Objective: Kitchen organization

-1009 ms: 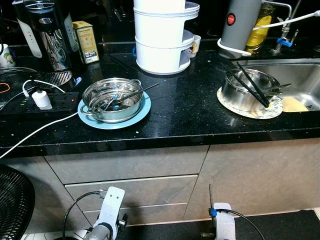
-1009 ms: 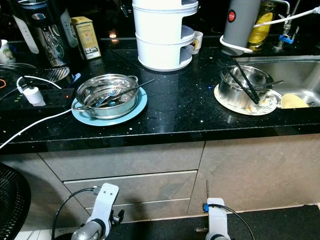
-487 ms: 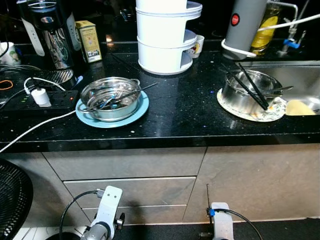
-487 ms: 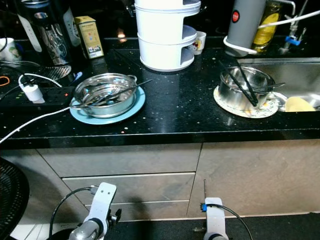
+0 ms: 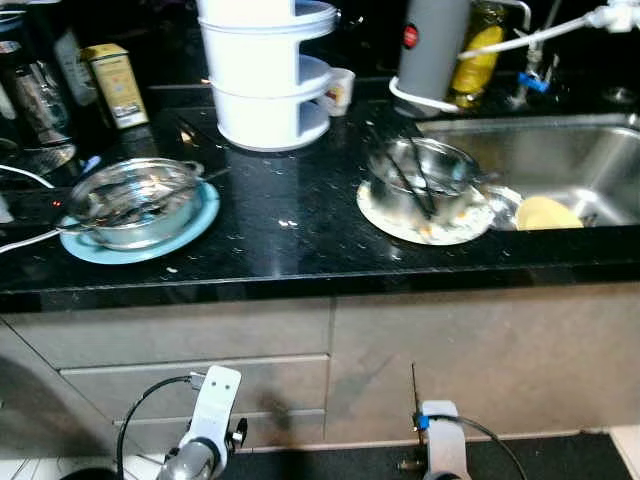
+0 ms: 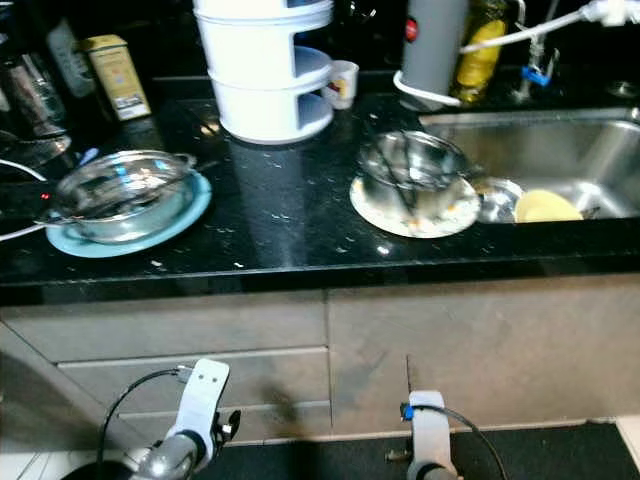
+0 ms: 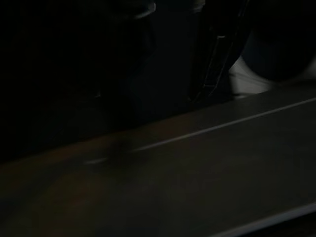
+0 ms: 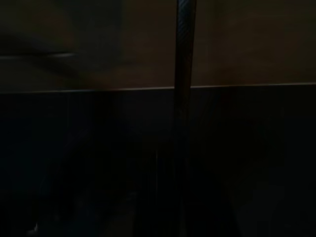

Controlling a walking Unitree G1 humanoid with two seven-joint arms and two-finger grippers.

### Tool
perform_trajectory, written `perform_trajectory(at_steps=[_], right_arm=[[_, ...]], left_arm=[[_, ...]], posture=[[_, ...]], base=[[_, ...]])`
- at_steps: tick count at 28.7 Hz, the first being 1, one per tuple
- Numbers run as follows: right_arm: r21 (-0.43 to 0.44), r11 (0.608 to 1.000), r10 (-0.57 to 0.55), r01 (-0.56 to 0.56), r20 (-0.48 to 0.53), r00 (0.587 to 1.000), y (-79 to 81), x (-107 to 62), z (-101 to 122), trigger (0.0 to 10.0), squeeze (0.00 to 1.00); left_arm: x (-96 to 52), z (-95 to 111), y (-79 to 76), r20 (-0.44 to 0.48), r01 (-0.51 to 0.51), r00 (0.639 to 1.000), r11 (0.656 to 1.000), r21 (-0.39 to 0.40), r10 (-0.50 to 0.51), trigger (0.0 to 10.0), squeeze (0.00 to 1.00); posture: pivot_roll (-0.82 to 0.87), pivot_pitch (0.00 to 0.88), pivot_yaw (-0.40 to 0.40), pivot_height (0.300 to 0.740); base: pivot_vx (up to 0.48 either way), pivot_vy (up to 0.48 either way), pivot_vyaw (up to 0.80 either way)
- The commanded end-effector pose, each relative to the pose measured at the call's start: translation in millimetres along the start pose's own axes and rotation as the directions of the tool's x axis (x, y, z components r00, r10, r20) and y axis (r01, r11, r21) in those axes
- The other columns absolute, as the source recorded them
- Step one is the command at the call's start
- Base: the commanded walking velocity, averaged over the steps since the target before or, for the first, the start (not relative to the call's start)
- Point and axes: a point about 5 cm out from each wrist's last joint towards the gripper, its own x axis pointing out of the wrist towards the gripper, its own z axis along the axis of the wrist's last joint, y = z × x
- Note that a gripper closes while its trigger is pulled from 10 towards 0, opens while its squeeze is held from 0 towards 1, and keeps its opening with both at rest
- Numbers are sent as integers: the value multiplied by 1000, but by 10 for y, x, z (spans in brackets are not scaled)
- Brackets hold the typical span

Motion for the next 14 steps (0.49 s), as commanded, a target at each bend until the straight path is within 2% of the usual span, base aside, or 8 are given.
perform_trajectory(at_steps=[1, 14], right_arm=[[-1, 1000, 7, -7, -14, 1000, 38, -8, -45, 10000, 0], [-6, 1000, 9, -9, -12, 1000, 46, -5, -37, 10000, 0]], left_arm=[[-19, -64, 62, -21, -17, 1000, 1000, -6, 17, 10000, 0], [-21, -71, 60, -20, -14, 1000, 1000, -6, 14, 10000, 0]], posture=[[-108, 163, -1, 740], [-107, 159, -1, 740]], base=[[0, -480, 0], [0, -480, 0]])
